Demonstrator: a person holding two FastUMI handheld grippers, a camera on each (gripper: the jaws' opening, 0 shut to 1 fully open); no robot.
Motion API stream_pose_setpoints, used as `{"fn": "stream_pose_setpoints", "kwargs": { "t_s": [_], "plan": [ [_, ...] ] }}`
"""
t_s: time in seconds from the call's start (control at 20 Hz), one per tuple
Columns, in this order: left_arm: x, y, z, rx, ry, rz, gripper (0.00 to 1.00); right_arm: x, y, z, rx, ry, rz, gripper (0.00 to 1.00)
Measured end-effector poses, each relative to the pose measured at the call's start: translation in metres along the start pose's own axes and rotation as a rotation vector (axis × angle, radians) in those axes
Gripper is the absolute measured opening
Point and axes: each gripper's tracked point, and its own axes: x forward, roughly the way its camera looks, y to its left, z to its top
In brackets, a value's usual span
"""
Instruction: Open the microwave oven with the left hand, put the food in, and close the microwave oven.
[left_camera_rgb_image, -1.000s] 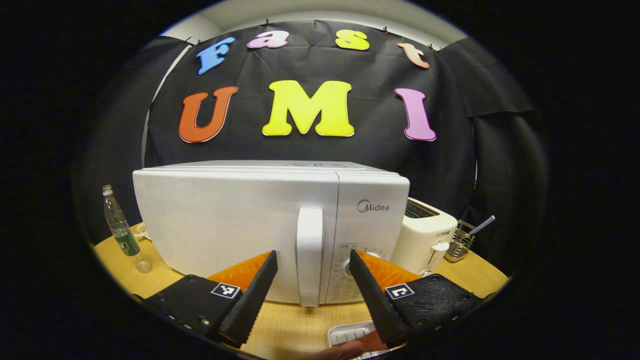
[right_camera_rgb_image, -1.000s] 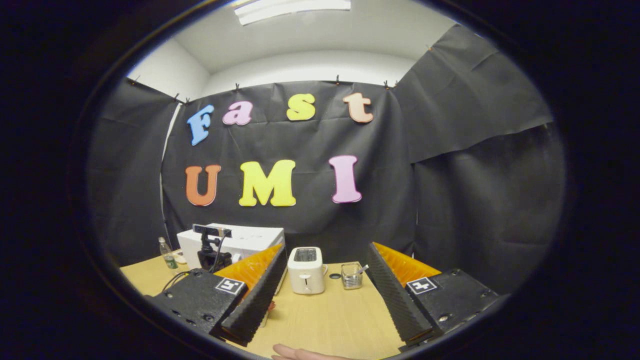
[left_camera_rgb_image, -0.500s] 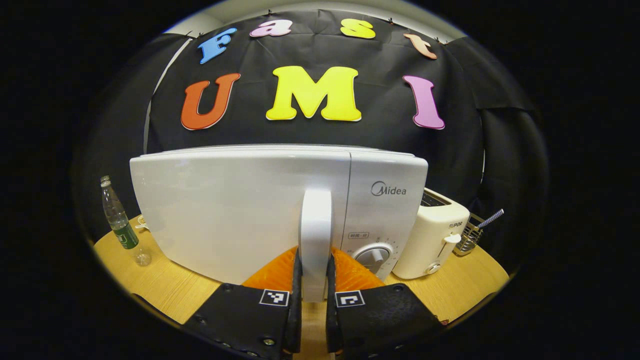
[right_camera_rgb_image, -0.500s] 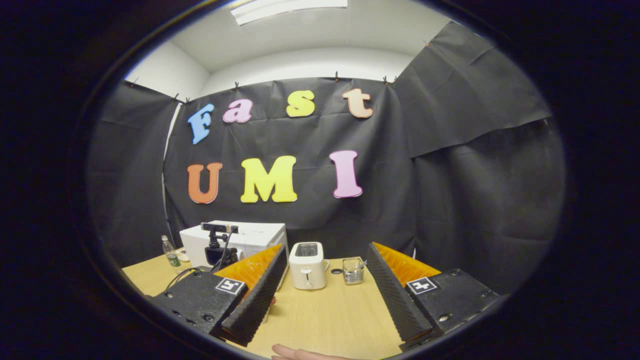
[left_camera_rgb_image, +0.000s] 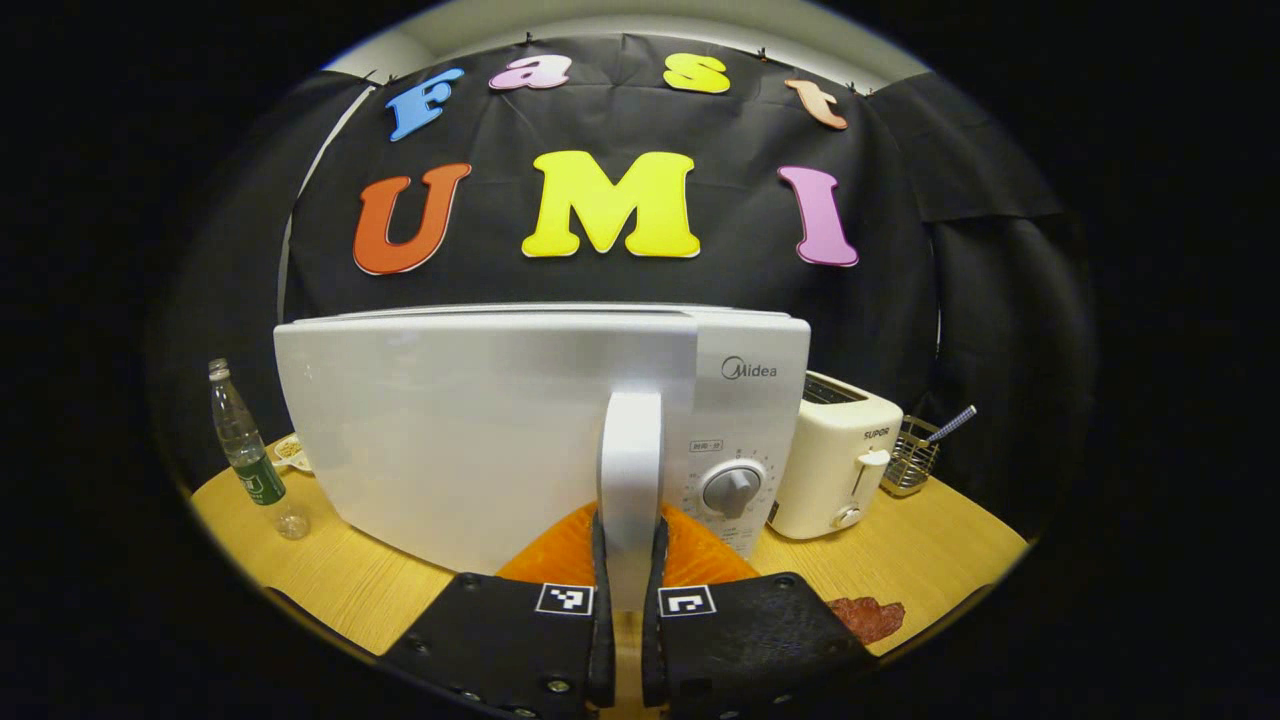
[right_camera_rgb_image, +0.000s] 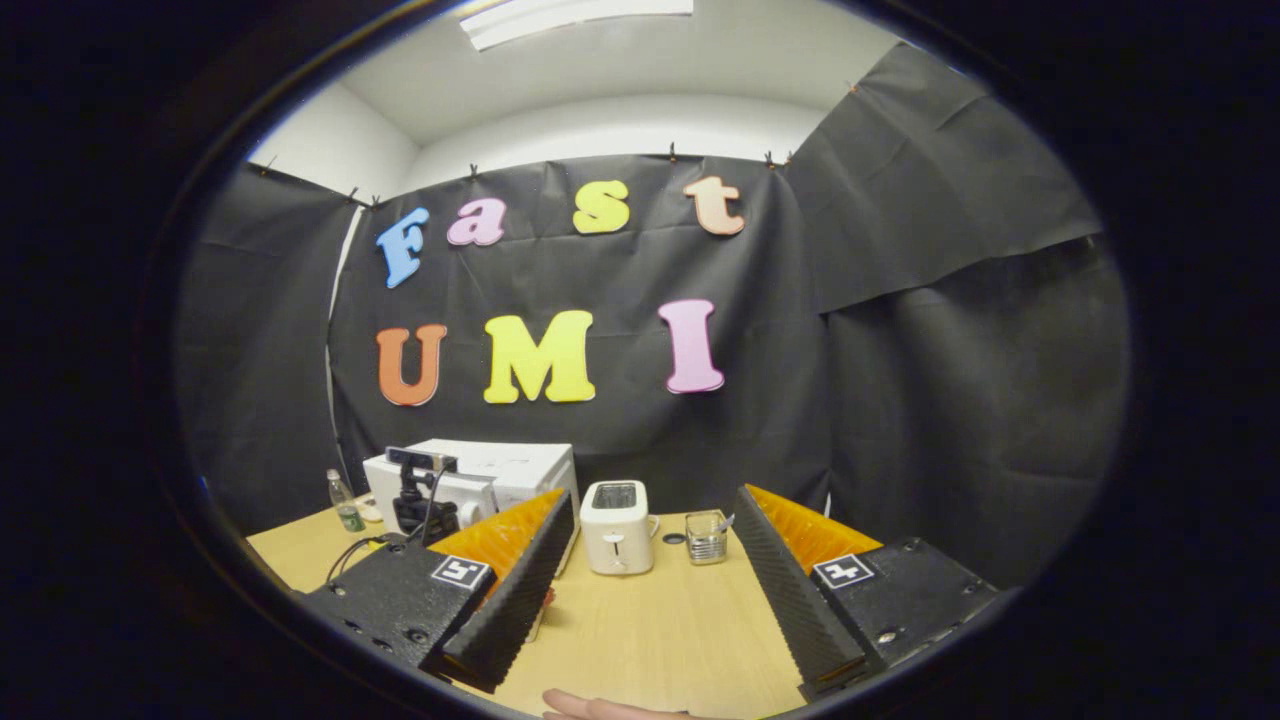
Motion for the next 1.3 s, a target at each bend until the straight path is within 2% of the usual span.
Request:
{"fn": "stream_pose_setpoints", "kwargs": {
  "t_s": [0.2, 0.25, 0.3, 0.45, 0.5, 0.55, 0.6, 0.65, 0.7, 0.75, 0.9, 0.95, 1.0, 1.05, 1.1, 1.15, 1.2, 1.25, 1.3],
  "plan": [
    [-0.033, 0.007, -0.006, 0.001, -0.016, -0.061, 0.1, -0.003, 0.014, -0.004, -0.002, 0.011, 0.011, 1.0],
    [-0.041, 0.011, -0.007, 0.008, -0.02, -0.07, 0.1, -0.005, 0.018, -0.005, -0.005, 0.014, 0.014, 0.95],
    [-0.049, 0.014, -0.009, 0.017, -0.024, -0.079, 0.1, -0.007, 0.022, -0.006, -0.013, 0.018, 0.017, 1.0],
    [-0.077, 0.026, -0.015, 0.028, -0.018, -0.111, 0.11, -0.014, 0.039, -0.004, -0.037, 0.017, 0.032, 1.0],
    [-0.088, 0.031, -0.016, 0.025, -0.013, -0.118, 0.11, -0.017, 0.044, -0.004, -0.043, 0.017, 0.039, 0.94],
    [-0.098, 0.037, -0.019, 0.021, -0.012, -0.119, 0.11, -0.019, 0.049, -0.004, -0.047, 0.018, 0.042, 0.94],
    [-0.109, 0.044, -0.02, 0.023, -0.013, -0.117, 0.11, -0.023, 0.055, -0.005, -0.047, 0.02, 0.052, 1.0],
    [-0.12, 0.052, -0.022, 0.027, -0.014, -0.111, 0.11, -0.025, 0.064, -0.005, -0.046, 0.024, 0.069, 1.0],
    [-0.129, 0.061, -0.023, 0.027, -0.021, -0.104, 0.11, -0.027, 0.071, -0.007, -0.047, 0.029, 0.084, 0.95],
    [-0.139, 0.07, -0.026, 0.029, -0.025, -0.097, 0.11, -0.029, 0.077, -0.008, -0.047, 0.032, 0.096, 1.0],
    [-0.17, 0.104, -0.03, 0.015, -0.056, -0.056, 0.11, -0.034, 0.092, -0.008, -0.044, 0.027, 0.119, 1.0],
    [-0.182, 0.118, -0.035, 0.019, -0.055, -0.043, 0.11, -0.035, 0.096, -0.007, -0.039, 0.024, 0.125, 0.95],
    [-0.195, 0.137, -0.04, 0.026, -0.056, -0.015, 0.16, -0.037, 0.103, -0.009, -0.038, 0.024, 0.137, 1.0],
    [-0.206, 0.154, -0.042, 0.024, -0.053, 0.004, 0.16, -0.039, 0.109, -0.009, -0.039, 0.026, 0.149, 1.0],
    [-0.22, 0.169, -0.053, 0.002, -0.025, 0.028, 0.23, -0.042, 0.113, -0.01, -0.043, 0.025, 0.16, 1.0],
    [-0.233, 0.185, -0.059, -0.015, -0.014, 0.054, 0.28, -0.043, 0.116, -0.011, -0.05, 0.023, 0.166, 0.95],
    [-0.25, 0.199, -0.061, -0.03, -0.016, 0.069, 0.27, -0.045, 0.119, -0.012, -0.056, 0.019, 0.172, 1.0],
    [-0.265, 0.208, -0.06, -0.046, -0.028, 0.072, 0.42, -0.046, 0.123, -0.013, -0.061, 0.018, 0.18, 0.95],
    [-0.279, 0.218, -0.06, -0.06, -0.041, 0.087, 0.77, -0.047, 0.128, -0.014, -0.06, 0.018, 0.189, 1.0]
  ]
}}
